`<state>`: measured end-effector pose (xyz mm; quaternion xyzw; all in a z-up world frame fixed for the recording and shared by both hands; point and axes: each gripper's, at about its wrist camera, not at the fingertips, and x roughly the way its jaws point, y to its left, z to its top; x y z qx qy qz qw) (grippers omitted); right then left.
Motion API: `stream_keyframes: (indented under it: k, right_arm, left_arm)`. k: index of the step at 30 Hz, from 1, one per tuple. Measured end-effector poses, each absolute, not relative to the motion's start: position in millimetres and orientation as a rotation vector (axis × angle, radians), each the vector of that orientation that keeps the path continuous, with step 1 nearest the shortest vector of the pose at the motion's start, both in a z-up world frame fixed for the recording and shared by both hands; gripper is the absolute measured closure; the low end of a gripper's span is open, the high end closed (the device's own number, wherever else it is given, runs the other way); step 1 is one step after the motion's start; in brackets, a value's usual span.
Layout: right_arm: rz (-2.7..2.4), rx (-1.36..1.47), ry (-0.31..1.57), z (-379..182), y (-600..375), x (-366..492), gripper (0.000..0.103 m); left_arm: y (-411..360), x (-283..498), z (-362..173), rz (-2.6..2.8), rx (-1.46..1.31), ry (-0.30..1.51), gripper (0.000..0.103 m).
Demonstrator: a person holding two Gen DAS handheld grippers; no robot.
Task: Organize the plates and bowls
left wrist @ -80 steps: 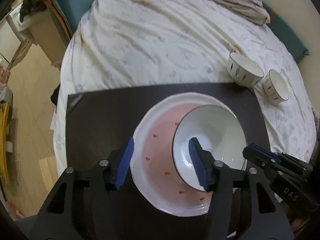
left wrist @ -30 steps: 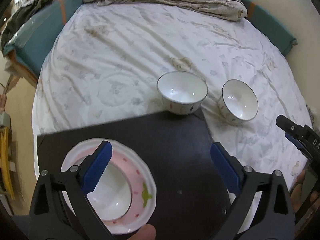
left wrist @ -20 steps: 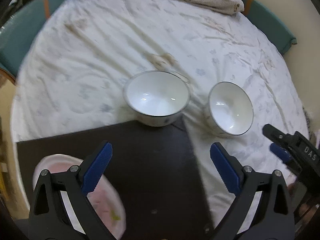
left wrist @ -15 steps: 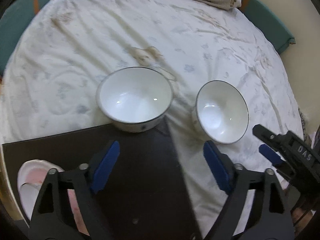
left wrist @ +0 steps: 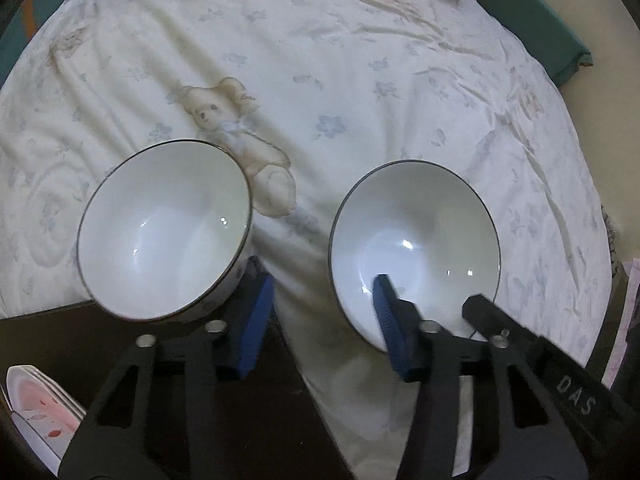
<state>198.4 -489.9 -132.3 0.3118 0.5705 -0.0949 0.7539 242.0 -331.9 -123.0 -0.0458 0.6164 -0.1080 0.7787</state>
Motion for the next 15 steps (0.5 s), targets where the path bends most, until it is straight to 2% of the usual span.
stream_keyframes:
  k: [4, 6, 8, 15]
  right_arm:
    - [-0.187, 0.737, 1.256, -139.1, -490.5, 197.3, 0.077]
    - [-0.185, 0.743, 1.258, -141.0, -490.7, 196.6, 0.085]
    - [-0.18, 0.757, 1.253, -142.2, -490.6, 195.2, 0.094]
    - [-0.174, 0.709, 1.248, -138.1, -483.2, 194.3, 0.095]
  left_arm:
    - [-336.1, 243.7, -133.0, -0.227, -0.094, 1.382, 0.08]
    - [-342.9, 242.4, -134.0, -0.234, -0.057, 1.393, 0.092]
    - [-347.2, 240.0, -132.9, -0.217, -0.033, 1.395, 0.094]
    - [-341.2, 222.4, -121.1, -0.197, -0.008, 1.388, 0.093]
